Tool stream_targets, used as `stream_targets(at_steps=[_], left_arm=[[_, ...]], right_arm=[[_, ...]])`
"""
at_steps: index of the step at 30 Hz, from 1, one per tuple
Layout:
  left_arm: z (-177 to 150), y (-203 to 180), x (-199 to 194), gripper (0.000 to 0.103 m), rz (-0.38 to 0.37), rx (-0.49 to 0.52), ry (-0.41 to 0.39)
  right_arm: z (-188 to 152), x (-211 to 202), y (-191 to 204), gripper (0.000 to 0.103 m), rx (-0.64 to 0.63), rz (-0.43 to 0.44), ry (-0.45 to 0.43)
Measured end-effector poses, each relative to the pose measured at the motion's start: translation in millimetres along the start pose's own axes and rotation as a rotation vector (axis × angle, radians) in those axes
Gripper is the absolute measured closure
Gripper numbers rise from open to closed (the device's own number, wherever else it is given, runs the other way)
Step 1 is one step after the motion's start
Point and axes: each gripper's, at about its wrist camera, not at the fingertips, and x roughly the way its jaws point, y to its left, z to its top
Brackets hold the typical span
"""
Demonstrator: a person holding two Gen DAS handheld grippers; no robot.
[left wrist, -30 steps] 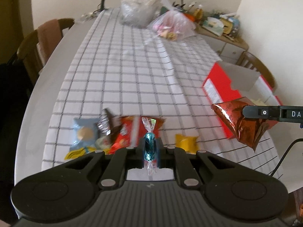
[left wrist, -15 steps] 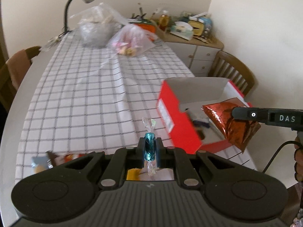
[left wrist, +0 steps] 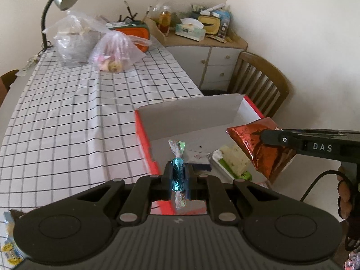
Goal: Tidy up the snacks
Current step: 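Lift the candy and Oreo bag and carry both over the red box, then lower the candy and Oreo bag into the box and open both tools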
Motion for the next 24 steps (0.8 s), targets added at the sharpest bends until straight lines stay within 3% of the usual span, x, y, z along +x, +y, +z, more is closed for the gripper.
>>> stream_targets(at_steps=[10,24], left_arm=[[25,-34,62,0.092,0.039,-0.002,0.092],[44,-41,139,0.092,0.120,-0.019,0.246]], right_arm=[[15,37,-46,0.076,0.001,-0.017,0.054],[26,96,-55,0.076,-0.075,-0.003,0.158]])
